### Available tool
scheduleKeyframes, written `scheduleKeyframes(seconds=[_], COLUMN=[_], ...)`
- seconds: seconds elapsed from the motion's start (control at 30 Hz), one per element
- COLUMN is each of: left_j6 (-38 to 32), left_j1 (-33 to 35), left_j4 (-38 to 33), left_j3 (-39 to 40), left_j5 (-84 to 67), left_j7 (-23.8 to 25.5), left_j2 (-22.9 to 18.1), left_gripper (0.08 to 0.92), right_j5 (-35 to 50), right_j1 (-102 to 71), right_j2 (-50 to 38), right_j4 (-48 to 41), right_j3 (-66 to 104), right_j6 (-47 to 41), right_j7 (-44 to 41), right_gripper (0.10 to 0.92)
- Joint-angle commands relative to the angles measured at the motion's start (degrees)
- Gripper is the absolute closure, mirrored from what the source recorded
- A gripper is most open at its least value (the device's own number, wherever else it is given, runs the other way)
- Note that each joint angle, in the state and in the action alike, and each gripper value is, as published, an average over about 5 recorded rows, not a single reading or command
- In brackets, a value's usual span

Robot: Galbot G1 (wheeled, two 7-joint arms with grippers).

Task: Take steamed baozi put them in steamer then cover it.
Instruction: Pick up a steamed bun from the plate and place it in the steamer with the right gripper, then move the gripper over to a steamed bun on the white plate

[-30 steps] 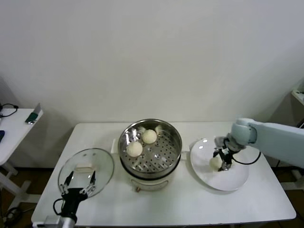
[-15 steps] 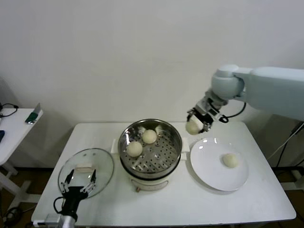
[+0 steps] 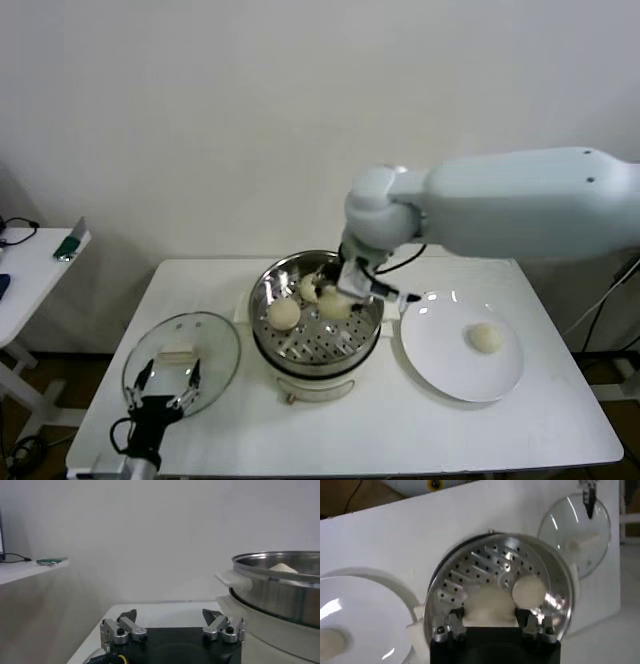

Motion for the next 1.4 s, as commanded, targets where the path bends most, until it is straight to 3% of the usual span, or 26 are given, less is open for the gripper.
scheduleKeyframes(seconds=[0.03, 0.77, 0.97, 1.13, 1.4], left_j6=[-0.1, -0.3, -0.3, -0.5, -0.4], left_j1=[0.1, 0.1, 0.2, 0.1, -0.1], left_j4=[0.0, -0.1, -0.3, -0.3, -0.3], left_j3=[-0.2, -0.2, -0.2, -0.2, -0.2], left_j5=[0.0, 0.0, 0.0, 0.0, -0.1], left_j7=[0.0, 0.0, 0.0, 0.0, 0.0], left_j2=[-0.1, -0.3, -0.4, -0.3, -0.2], left_gripper=[0.177, 0.177, 0.177, 0.177, 0.177], right_j5=[-7.1, -9.9, -9.9, -5.8, 9.5], right_j1=[-8.7, -13.7, -10.7, -5.7, 5.4], right_j2=[4.4, 6.2, 5.2, 1.9, -6.2], right_j4=[0.3, -6.3, -8.2, -10.0, -17.6], right_j3=[-0.6, 0.4, 1.9, 3.0, -3.2], right_j6=[0.3, 1.8, 5.8, 9.5, 9.7], right_j7=[1.9, 2.6, 1.5, -1.6, -8.5], right_gripper=[0.337, 0.329, 0.218, 0.203, 0.203])
